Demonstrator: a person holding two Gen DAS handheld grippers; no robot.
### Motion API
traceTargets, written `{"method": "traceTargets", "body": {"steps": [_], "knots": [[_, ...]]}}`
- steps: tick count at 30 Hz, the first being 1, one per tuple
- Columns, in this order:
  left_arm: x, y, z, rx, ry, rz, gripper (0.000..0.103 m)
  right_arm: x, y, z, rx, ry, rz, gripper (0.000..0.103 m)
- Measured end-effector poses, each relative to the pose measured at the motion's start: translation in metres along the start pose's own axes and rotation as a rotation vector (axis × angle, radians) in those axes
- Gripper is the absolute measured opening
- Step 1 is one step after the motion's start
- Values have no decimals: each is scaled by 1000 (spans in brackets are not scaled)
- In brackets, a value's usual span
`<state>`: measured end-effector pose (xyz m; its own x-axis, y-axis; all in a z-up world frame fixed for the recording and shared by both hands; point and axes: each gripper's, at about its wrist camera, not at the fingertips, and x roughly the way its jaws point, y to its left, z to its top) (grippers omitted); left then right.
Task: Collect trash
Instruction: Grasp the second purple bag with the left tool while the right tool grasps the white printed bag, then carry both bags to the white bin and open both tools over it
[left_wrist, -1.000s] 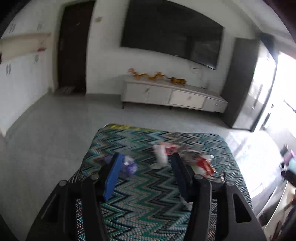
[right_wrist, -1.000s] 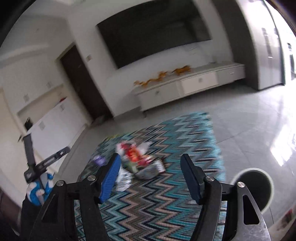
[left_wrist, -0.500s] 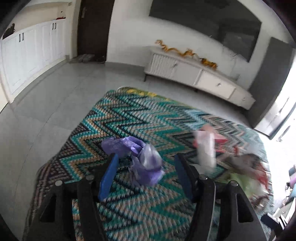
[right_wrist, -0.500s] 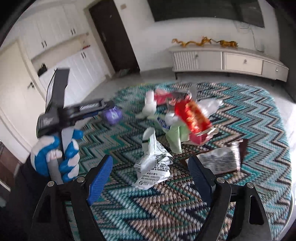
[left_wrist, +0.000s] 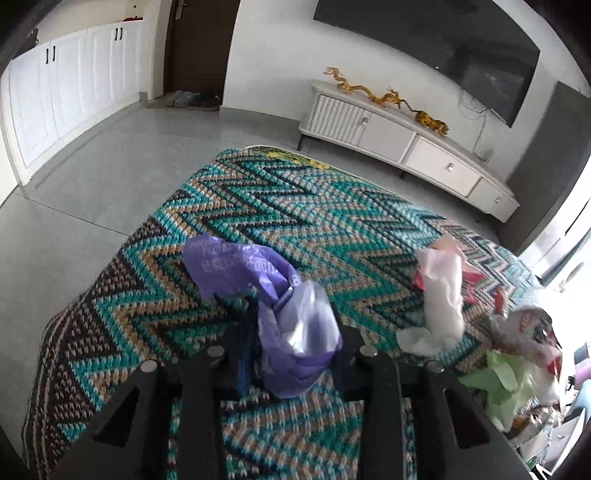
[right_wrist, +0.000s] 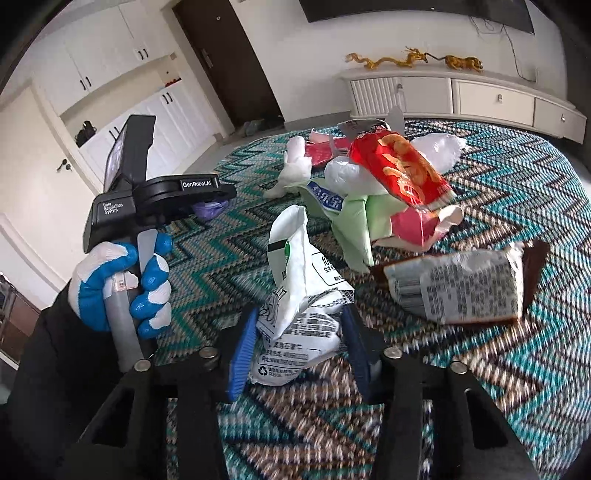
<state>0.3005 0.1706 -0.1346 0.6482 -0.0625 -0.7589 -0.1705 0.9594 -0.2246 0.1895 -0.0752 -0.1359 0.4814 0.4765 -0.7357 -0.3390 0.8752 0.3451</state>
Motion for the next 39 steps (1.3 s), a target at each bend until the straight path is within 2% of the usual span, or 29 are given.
{"method": "traceTargets", "body": {"steps": [5, 12, 17, 23, 29, 34, 39], "knots": [[-33, -6, -19, 42, -25, -91, 29, -30, 0, -13, 4, -32, 31, 37], [-110, -21, -51, 107, -83, -234, 29, -94, 0, -30, 30, -126, 56, 36], [-166, -36, -72, 172, -140, -330, 29, -139, 0, -43, 31, -189, 45, 36], [-231, -66, -105, 297, -183, -436, 29, -198, -13, -74, 41, -266, 1, 36], [-260, -101, -131, 396, -191, -473, 29, -253, -50, -116, 115, -337, -84, 36], [-264, -141, -152, 479, -152, -499, 29, -290, -83, -142, 190, -396, -155, 36], [-260, -199, -168, 575, -98, -535, 29, -313, -134, -164, 310, -437, -225, 36]]}}
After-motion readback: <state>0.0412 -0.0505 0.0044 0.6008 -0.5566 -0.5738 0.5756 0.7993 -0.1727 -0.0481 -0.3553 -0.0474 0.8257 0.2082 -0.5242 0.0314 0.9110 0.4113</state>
